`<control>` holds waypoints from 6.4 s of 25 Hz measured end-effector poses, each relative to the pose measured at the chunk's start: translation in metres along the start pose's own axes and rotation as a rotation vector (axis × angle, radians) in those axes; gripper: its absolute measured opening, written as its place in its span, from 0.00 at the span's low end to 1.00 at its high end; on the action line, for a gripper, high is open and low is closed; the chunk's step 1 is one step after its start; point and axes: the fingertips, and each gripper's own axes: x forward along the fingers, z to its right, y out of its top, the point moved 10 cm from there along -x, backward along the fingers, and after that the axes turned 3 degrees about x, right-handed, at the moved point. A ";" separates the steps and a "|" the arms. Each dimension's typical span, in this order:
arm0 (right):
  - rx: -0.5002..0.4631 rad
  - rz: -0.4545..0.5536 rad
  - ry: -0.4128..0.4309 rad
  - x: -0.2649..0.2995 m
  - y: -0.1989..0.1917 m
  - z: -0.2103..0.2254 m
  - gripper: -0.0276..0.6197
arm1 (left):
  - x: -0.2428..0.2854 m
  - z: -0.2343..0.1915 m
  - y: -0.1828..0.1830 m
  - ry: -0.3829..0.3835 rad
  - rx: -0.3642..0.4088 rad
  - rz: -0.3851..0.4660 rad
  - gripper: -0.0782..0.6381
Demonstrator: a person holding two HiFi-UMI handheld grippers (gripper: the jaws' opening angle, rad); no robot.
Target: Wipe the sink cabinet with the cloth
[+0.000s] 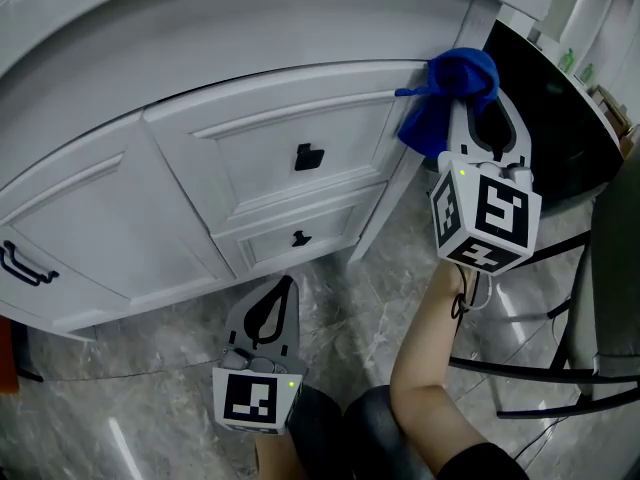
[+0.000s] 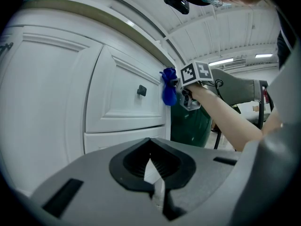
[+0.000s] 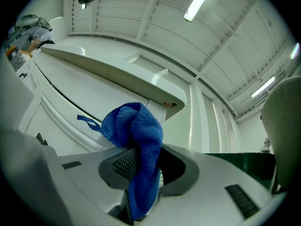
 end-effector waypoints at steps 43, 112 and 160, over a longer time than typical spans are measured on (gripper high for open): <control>-0.053 0.011 -0.027 -0.003 -0.007 -0.005 0.22 | -0.015 -0.011 0.001 0.012 -0.001 -0.014 0.11; -0.022 -0.057 0.072 -0.011 -0.033 -0.003 0.22 | -0.014 -0.005 0.003 -0.018 -0.016 -0.024 0.11; -0.046 -0.069 0.129 -0.024 -0.067 -0.007 0.22 | -0.015 -0.007 0.002 -0.028 -0.023 -0.040 0.11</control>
